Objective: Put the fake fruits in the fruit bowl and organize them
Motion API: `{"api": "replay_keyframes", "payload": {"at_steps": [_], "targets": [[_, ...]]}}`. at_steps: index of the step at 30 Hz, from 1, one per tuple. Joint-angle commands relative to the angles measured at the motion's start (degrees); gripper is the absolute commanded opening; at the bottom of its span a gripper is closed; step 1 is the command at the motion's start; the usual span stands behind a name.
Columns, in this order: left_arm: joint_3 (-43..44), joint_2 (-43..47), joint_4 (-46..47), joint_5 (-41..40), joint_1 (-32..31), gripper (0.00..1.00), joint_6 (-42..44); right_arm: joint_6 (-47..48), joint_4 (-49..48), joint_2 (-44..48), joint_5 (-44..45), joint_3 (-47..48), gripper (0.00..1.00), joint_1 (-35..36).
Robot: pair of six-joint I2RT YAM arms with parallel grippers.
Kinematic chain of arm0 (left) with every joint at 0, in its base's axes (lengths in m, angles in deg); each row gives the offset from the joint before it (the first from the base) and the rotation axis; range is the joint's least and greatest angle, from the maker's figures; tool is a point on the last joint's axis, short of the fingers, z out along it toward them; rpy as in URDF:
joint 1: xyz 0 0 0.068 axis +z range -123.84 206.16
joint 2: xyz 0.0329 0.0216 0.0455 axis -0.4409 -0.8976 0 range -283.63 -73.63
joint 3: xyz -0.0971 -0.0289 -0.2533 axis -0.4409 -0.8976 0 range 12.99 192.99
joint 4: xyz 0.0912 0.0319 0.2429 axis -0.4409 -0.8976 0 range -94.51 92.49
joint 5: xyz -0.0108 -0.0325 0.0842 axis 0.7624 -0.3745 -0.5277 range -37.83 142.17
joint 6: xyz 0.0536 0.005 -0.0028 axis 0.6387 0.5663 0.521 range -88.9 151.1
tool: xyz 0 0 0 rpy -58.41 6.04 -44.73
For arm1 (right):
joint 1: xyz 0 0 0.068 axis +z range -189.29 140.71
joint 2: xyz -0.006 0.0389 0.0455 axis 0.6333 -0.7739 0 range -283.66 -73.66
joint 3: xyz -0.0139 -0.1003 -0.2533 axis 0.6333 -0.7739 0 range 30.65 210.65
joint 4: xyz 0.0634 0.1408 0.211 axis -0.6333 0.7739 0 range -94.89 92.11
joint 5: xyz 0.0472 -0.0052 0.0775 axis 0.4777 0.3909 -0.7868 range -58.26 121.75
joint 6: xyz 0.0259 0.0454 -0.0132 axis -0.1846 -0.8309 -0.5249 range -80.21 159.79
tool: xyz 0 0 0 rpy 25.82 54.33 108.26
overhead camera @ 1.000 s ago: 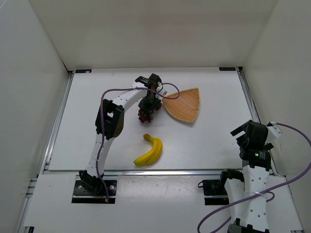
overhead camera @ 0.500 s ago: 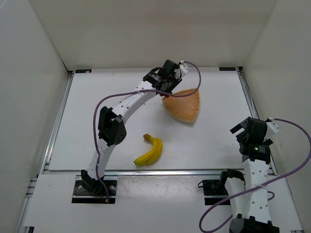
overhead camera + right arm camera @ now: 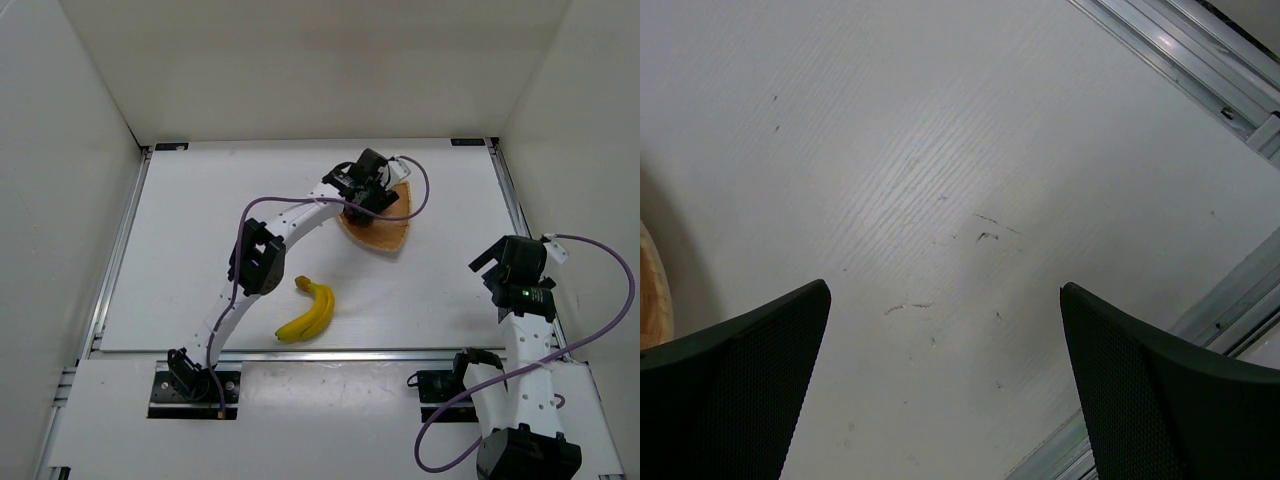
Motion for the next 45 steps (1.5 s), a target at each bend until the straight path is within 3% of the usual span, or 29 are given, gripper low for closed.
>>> {"api": "replay_keyframes", "payload": {"at_steps": [1,6,9,12,15,16,19,21,23,27,39,42,45], "targets": [[-0.65,7.81,2.77,0.11,-0.55,1.00,1.63,4.02,-4.40,-0.25,-4.74,1.97,1.00,0.15],[-2.84,13.60,2.77,-4.29,-0.55,1.00,1.11,13.15,-5.75,-1.74,-15.82,4.51,1.00,2.96],[-8.11,21.16,2.77,-5.87,0.06,1.00,-0.29,11.61,-2.58,-3.50,-16.71,6.71,1.00,7.87],[-15.92,29.86,2.77,-8.16,2.34,1.00,-1.70,3.03,-3.27,-3.50,-15.22,4.62,1.00,17.79],[-24.98,37.33,2.77,-12.55,6.03,1.00,-1.71,-9.26,-9.33,-6.22,-12.51,1.98,1.00,34.12],[-27.35,39.00,2.17,-13.60,7.08,1.00,-1.71,-11.85,-10.65,-10.41,-10.75,1.97,1.00,42.61],[-35.79,45.86,1.55,-14.32,12.00,1.00,-4.60,-16.53,-13.03,-22.60,-7.13,8.96,1.00,54.68],[-40.79,50.25,1.02,-13.62,15.51,1.00,-6.09,-15.49,-16.27,-28.26,-11.75,13.64,1.00,59.63],[-43.71,53.32,1.02,-12.82,17.54,1.00,-6.10,-9.87,-16.39,-36.61,-16.34,22.04,1.00,61.84],[-49.07,56.41,0.49,-10.11,22.37,1.00,-8.03,-6.96,-6.45,-49.97,-13.02,32.98,1.00,65.71],[-54.27,59.14,-0.04,-5.00,26.08,1.00,-10.76,-1.95,2.44,-63.44,-16.96,39.05,1.00,67.48],[-54.79,59.14,-0.56,-5.00,26.61,1.00,-10.76,-1.33,2.44,-65.73,-20.31,40.20,0.89,67.48],[-55.32,59.67,-0.57,-5.00,27.22,1.00,-10.76,-1.95,3.58,-65.74,-19.09,40.82,0.65,67.48]]}}
